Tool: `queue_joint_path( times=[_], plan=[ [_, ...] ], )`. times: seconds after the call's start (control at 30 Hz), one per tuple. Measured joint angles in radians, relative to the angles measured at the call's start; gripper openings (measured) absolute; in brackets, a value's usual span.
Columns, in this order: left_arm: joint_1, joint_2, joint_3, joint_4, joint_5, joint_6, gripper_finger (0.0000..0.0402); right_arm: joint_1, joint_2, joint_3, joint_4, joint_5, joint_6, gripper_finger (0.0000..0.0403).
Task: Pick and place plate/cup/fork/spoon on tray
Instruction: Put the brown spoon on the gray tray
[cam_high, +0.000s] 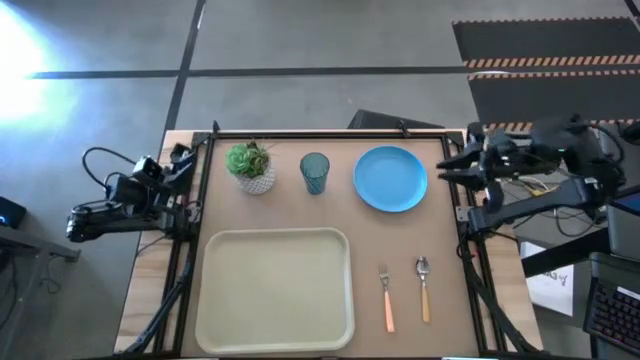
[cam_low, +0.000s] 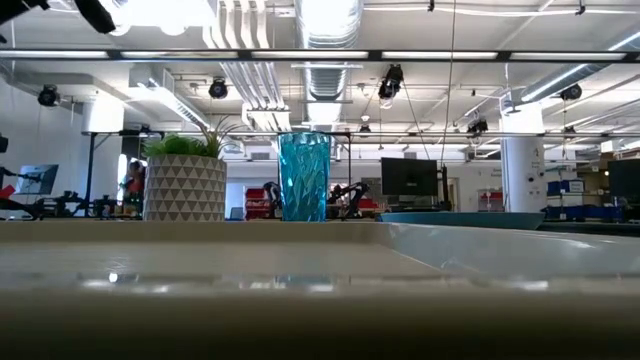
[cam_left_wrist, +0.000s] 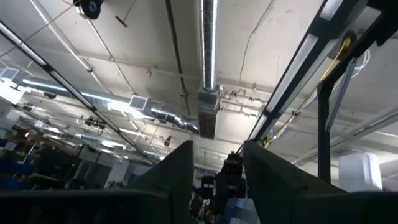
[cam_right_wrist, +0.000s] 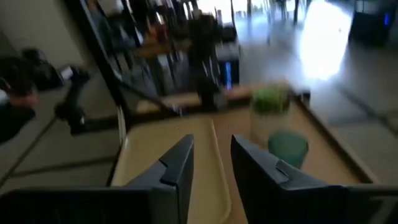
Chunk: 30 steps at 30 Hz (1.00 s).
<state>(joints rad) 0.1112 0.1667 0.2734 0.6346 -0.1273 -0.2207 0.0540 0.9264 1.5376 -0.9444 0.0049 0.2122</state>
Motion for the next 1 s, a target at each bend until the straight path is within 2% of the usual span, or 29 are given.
queue_joint_path(
  times=[0.13,0.27,0.33,0.5,0.6,0.8,1.0],
  plan=[
    [0.0,0.037,0.073,-0.106,0.03,0.002,0.0154,0.0,0.107,0.064,-0.234,0.038,0.156,0.0113],
    [0.0,0.062,0.145,-0.178,0.084,0.033,0.0157,0.0,0.186,0.064,-0.384,0.049,0.314,0.0112],
    [0.0,0.066,0.203,-0.287,0.084,0.065,0.0157,0.004,0.224,0.063,-0.432,0.049,0.367,0.0109],
    [0.0,0.105,0.399,-0.759,-0.078,0.097,0.0157,0.032,0.306,0.061,-0.469,0.041,0.422,0.0105],
    [0.0,0.155,0.503,-0.925,-0.117,0.098,0.0157,0.051,0.342,0.063,-0.514,0.042,0.472,0.0107],
    [0.0,0.232,0.624,-0.978,-0.111,0.154,0.0157,0.14,0.411,0.037,-0.622,0.048,0.657,0.0109],
    [0.0,0.263,0.645,-0.993,-0.11,0.156,0.0157,0.29,0.426,-0.088,-0.621,0.038,0.879,0.0109]
  ],
)
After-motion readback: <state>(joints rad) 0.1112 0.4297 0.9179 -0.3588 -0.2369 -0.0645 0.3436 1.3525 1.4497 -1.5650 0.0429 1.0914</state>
